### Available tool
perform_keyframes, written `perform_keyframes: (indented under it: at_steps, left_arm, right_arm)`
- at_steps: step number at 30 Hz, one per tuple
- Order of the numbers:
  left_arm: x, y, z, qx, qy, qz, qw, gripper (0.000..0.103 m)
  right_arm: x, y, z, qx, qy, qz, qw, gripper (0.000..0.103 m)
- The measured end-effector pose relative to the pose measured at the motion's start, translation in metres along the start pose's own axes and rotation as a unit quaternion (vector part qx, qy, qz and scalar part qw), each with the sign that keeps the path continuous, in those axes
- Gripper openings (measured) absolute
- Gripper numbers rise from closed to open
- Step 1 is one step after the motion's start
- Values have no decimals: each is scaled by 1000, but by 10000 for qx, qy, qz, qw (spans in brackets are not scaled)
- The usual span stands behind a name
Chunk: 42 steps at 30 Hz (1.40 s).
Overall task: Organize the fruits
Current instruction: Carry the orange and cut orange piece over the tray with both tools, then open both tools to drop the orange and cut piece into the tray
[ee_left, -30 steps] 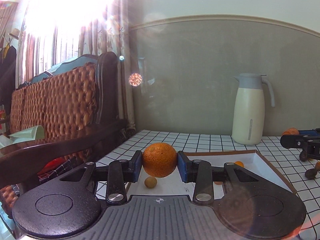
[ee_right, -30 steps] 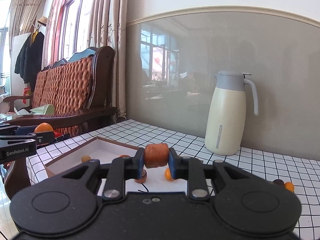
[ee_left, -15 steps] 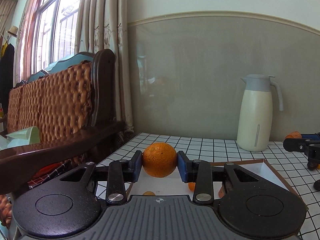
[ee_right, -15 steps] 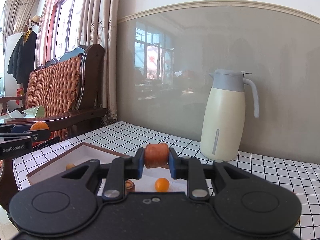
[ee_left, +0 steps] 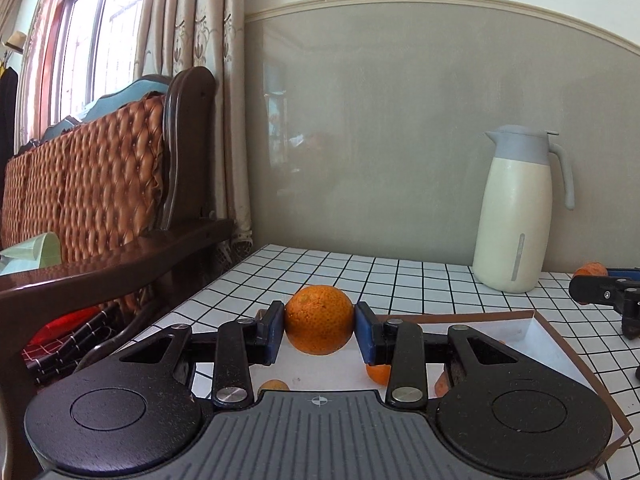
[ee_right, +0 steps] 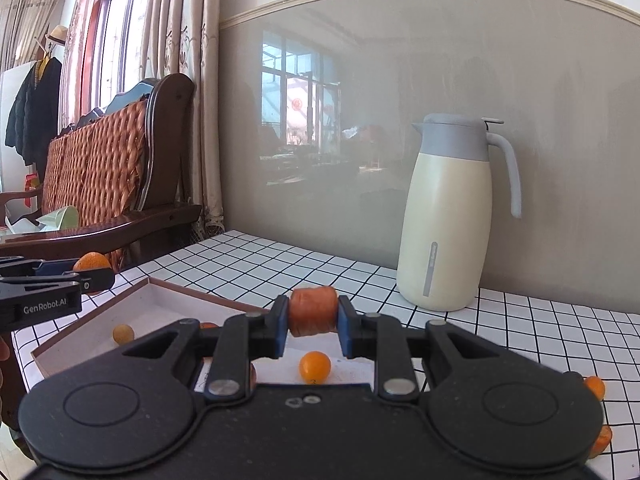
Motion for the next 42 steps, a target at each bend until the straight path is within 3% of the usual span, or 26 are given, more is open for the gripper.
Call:
perform_keyframes:
  at_steps: [13,19,20,21,22,23,28,42]
  left_arm:
    - [18,-34,2,17,20,405,9992,38]
    - [19,-44,7,-73,50,415,9991,38]
    - [19,-46,9,-90,71,398,9991,38]
    - [20,-47,10,-100,94,392,9991,39]
    - [22,-48,12,-115,117,407,9990,60]
    - [23,-46,14,-177,140,366,9991,103]
    - [15,-39,12,-175,87,96,9998,103]
    - [10,-16,4,-125,39,62,9999,103]
  right_arm:
    - [10,-21,-2,-3,82,264,9996,16]
    - [17,-34,0,-76,64,426,9990,16]
    - [17,-36,-1,-19,73,386,9992,20]
    - [16,-37,-4,95,107,304,9994,42]
    - [15,-39,-8,255,180,234,9992,66]
    - [15,-41,-13,442,250,192,9985,97]
    - [17,-42,-23,463,-66,136,9988,97]
    - [19,-25,-16,393,117,170,9990,97]
Point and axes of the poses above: each gripper's, at about its wrist camera, not at the fingertips, and y roughly against the way its jaws point, z to its left, x to its underside, the point moved 9 cm from there along -y, roughly the way its jaws point, and after that the axes turned 9 degrees about -z, right-handed, at the moved point
